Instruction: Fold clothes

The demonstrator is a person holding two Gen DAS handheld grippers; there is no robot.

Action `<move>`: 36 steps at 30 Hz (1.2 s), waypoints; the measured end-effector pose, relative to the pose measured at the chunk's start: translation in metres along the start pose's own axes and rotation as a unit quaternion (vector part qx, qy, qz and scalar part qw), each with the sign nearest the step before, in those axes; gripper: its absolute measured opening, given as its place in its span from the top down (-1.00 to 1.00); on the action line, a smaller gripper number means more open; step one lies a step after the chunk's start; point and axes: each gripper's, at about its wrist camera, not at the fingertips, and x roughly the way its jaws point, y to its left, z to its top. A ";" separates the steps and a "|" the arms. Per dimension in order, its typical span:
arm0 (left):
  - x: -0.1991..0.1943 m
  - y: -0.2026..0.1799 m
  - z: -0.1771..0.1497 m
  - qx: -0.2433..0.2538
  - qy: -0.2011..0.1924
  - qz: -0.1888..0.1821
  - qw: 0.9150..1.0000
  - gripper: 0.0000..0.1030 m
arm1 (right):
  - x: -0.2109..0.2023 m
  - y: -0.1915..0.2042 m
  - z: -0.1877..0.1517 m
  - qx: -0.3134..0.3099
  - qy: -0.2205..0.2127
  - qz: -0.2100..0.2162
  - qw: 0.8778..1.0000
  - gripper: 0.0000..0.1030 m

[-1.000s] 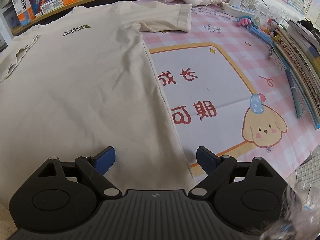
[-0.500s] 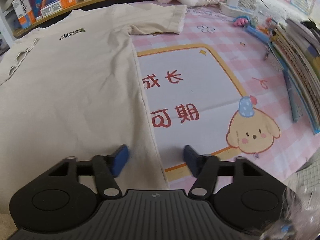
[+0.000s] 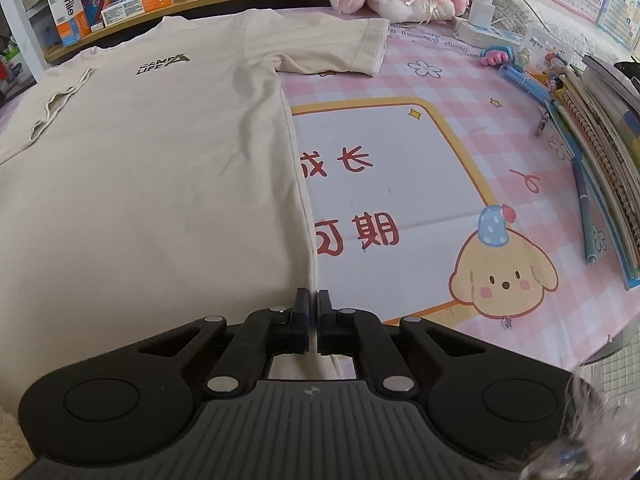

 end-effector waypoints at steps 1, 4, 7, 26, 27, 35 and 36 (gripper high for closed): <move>0.000 0.000 0.000 0.000 0.000 0.000 1.000 0.98 | 0.000 0.001 0.000 0.000 -0.001 -0.001 1.000 0.94; -0.001 0.000 0.000 -0.001 0.000 -0.001 1.000 0.96 | -0.001 0.002 -0.002 0.004 -0.003 0.001 1.000 0.94; -0.015 -0.002 -0.001 -0.006 -0.026 -0.020 0.999 0.95 | -0.003 0.004 -0.002 0.010 -0.003 -0.002 1.000 0.92; -0.049 -0.067 -0.046 0.083 -0.006 -0.081 0.993 0.27 | -0.045 0.031 -0.005 0.061 -0.069 -0.038 0.995 -0.33; -0.050 -0.071 -0.047 0.085 -0.007 -0.083 0.993 0.26 | -0.045 0.033 -0.006 0.060 -0.069 -0.038 0.995 -0.36; -0.057 -0.089 -0.057 0.107 -0.019 -0.088 0.990 -0.34 | -0.048 0.034 -0.010 0.062 -0.070 -0.039 0.995 -0.47; -0.057 -0.091 -0.058 0.111 -0.019 -0.085 0.990 -0.39 | -0.047 0.033 -0.010 0.064 -0.069 -0.038 0.995 -0.47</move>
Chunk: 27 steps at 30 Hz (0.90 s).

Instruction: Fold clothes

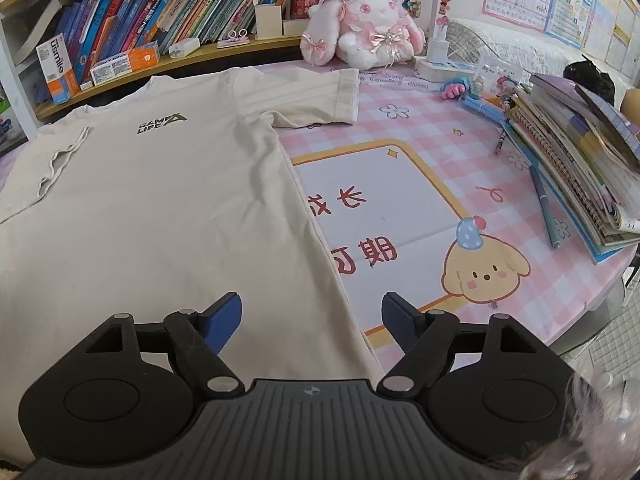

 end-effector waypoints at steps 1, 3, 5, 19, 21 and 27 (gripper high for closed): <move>0.000 -0.002 0.000 0.002 0.000 0.003 1.000 -0.44 | 0.001 -0.001 0.000 0.002 0.001 0.003 1.000 -0.47; 0.000 -0.005 0.001 0.000 0.002 0.010 1.000 -0.51 | 0.004 -0.003 0.001 0.003 0.001 0.010 1.000 -0.47; 0.000 -0.009 0.002 -0.006 0.002 0.018 1.000 -0.54 | 0.008 -0.005 0.004 0.001 0.002 0.018 1.000 -0.48; 0.016 -0.095 0.009 -0.044 0.013 0.093 0.995 -0.67 | 0.055 -0.064 0.052 -0.035 0.012 0.094 0.995 -0.50; 0.018 -0.113 0.008 -0.049 0.006 0.107 0.993 -0.72 | 0.065 -0.079 0.063 -0.030 0.017 0.111 0.993 -0.50; 0.023 -0.160 0.000 -0.074 0.004 0.128 0.989 -0.73 | 0.099 -0.119 0.100 -0.008 0.040 0.169 0.985 -0.46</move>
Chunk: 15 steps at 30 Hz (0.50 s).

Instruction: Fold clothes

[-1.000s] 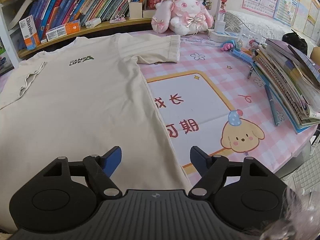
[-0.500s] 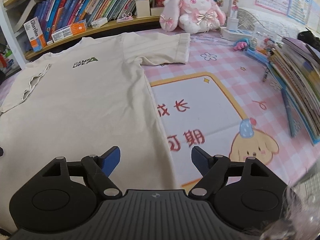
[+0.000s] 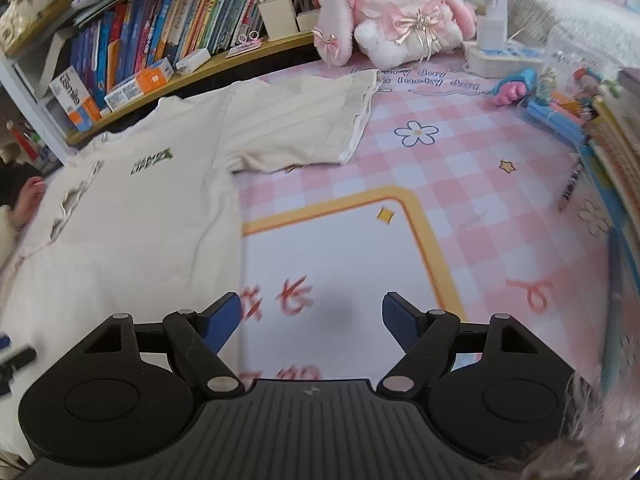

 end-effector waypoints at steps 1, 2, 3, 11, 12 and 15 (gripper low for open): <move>-0.001 -0.006 -0.003 -0.003 0.005 0.004 1.000 -0.73 | 0.004 -0.006 0.007 0.004 0.004 0.009 1.000 -0.44; -0.003 -0.010 -0.005 -0.005 0.010 0.008 1.000 -0.73 | 0.008 -0.012 0.013 0.009 0.008 0.018 1.000 -0.41; -0.004 -0.014 -0.007 -0.003 0.017 0.009 1.000 -0.73 | 0.012 -0.016 0.020 0.015 0.012 0.027 0.999 -0.34; -0.005 -0.029 -0.012 -0.011 0.049 0.029 0.998 -0.74 | 0.045 -0.027 0.063 0.060 0.034 0.096 0.993 -0.02; -0.004 -0.030 -0.012 -0.012 0.053 0.031 0.998 -0.74 | 0.049 -0.028 0.068 0.074 0.037 0.103 0.991 0.03; -0.003 -0.034 -0.013 -0.012 0.064 0.033 0.997 -0.74 | 0.062 -0.029 0.083 0.110 0.046 0.124 0.985 0.08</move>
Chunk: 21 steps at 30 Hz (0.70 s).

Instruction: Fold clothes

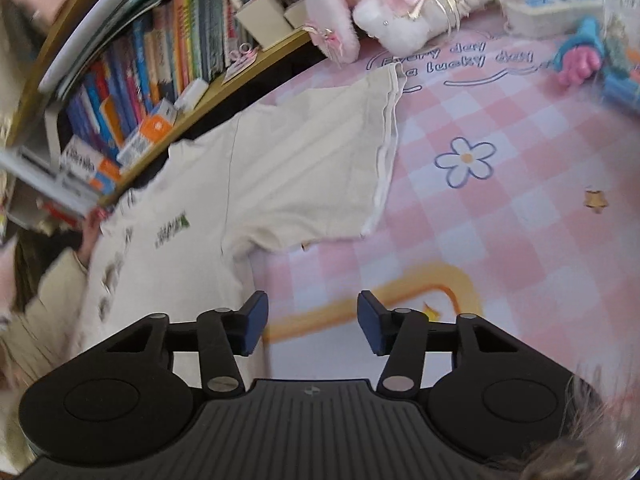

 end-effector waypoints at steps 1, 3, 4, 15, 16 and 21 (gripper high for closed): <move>0.000 -0.001 0.000 0.003 0.002 0.000 1.000 -0.74 | 0.004 -0.002 0.004 0.015 0.004 0.008 1.000 0.09; 0.001 -0.003 0.000 0.011 0.006 0.002 1.000 -0.74 | 0.013 -0.006 0.012 0.057 0.018 0.023 0.998 0.10; 0.001 -0.004 0.000 0.014 0.008 0.003 1.000 -0.74 | 0.017 -0.010 0.015 0.082 0.021 0.031 0.996 0.10; 0.004 -0.003 0.001 0.030 0.016 0.003 0.999 -0.74 | 0.027 -0.035 0.039 0.247 -0.040 0.031 0.968 0.27; 0.004 -0.002 0.001 0.029 0.015 0.002 0.999 -0.74 | 0.028 -0.034 0.039 0.247 -0.044 0.022 0.968 0.29; 0.003 0.006 0.000 0.025 0.010 -0.002 1.000 -0.74 | 0.030 -0.028 0.041 0.234 -0.056 -0.019 0.970 0.77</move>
